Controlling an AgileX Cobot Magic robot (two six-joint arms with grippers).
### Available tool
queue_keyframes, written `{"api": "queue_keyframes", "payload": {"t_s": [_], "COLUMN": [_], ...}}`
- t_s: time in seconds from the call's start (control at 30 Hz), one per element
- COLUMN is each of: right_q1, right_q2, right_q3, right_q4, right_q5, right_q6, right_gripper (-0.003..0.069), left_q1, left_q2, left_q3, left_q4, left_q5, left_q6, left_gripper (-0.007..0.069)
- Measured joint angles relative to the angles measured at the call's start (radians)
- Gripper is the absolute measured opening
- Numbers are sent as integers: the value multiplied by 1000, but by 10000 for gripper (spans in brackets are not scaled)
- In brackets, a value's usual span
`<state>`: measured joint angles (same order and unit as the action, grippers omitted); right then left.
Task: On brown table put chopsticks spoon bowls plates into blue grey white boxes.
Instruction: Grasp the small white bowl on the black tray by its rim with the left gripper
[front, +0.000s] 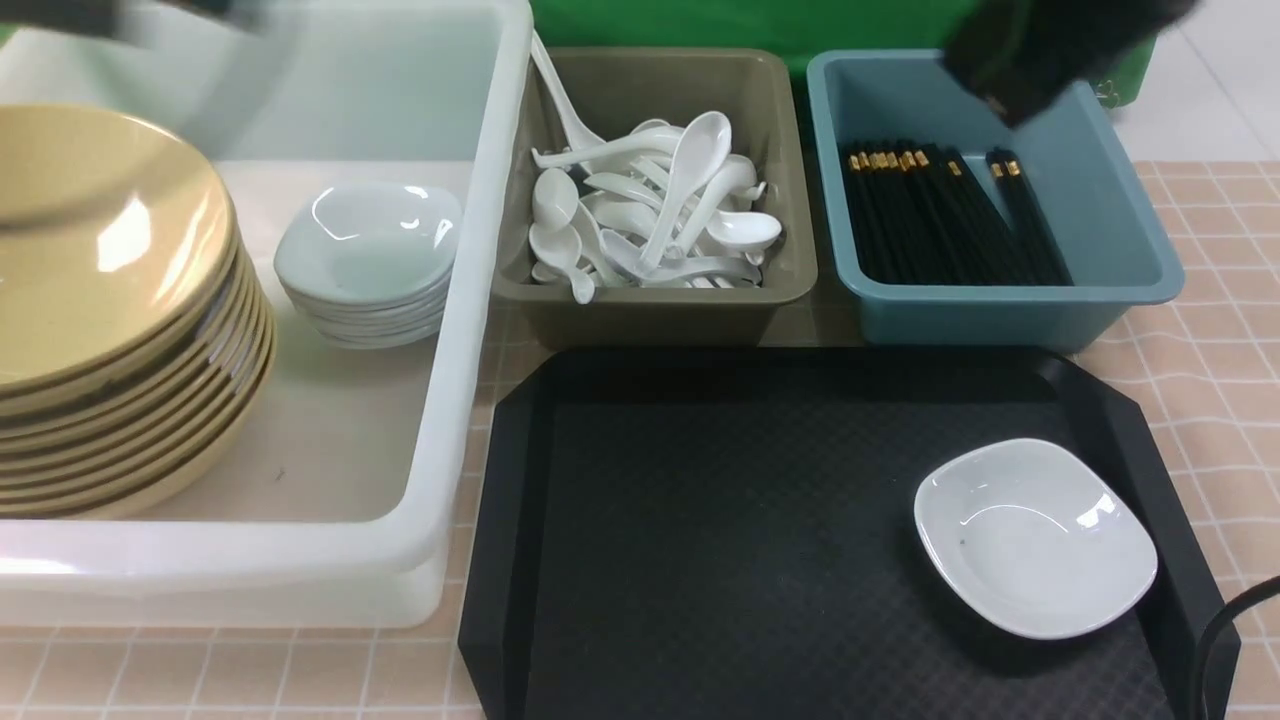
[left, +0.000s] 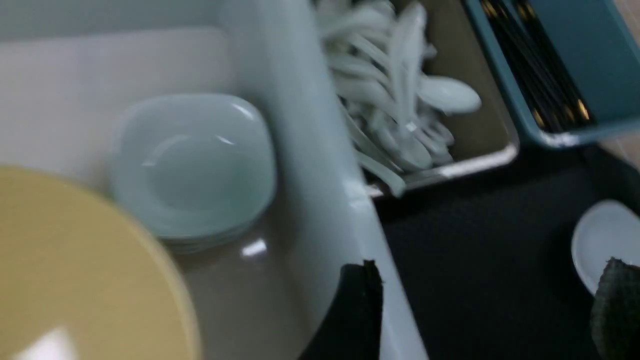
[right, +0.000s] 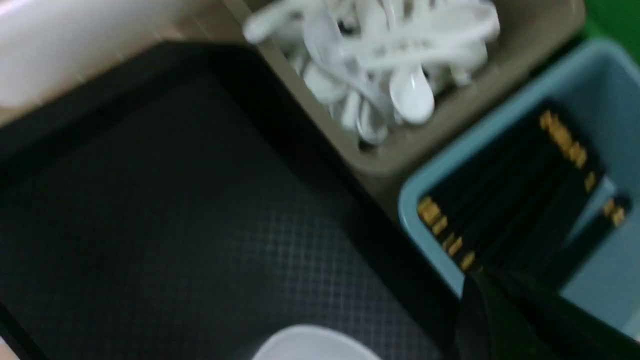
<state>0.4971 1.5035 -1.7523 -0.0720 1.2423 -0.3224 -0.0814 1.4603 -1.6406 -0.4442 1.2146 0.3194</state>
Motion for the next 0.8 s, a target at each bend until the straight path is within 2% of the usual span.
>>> {"api": "queue_keyframes", "payload": {"t_s": [0.03,0.07,0.1,0.17,0.23,0.27,0.33,0.6,0.8], "right_q1": [0,0,0,0,0,0,0,0,0], "right_q2": [-2,-28,-44,-73,-161,-161,-262,-525,-658], "right_q3": [10,58,93,132,246,254,368,660,744], "right_q4": [-6,-24,-28,-28,-48,-51,-82,-112,-121], "right_q5": [0,6,6,8,9,9,8,12,-15], "right_q6": [12,49,67,92,154,159,228,359,390], "right_gripper": [48,48,48,48,48,48,48,48,52], "left_q1": [-32,-160,-210,-277,-394,-402,-486,-625,-684], "left_q2": [7,80,113,164,280,280,382,578,691], "left_q3": [0,0,0,-1,-24,-27,-67,-115,-117], "left_q4": [12,48,59,65,73,73,70,23,18], "left_q5": [-4,-49,-69,-101,-152,-156,-187,-275,-404], "left_q6": [0,-4,-5,-6,1,1,5,6,-6], "left_gripper": [542,542,542,542,542,542,542,542,542]}}
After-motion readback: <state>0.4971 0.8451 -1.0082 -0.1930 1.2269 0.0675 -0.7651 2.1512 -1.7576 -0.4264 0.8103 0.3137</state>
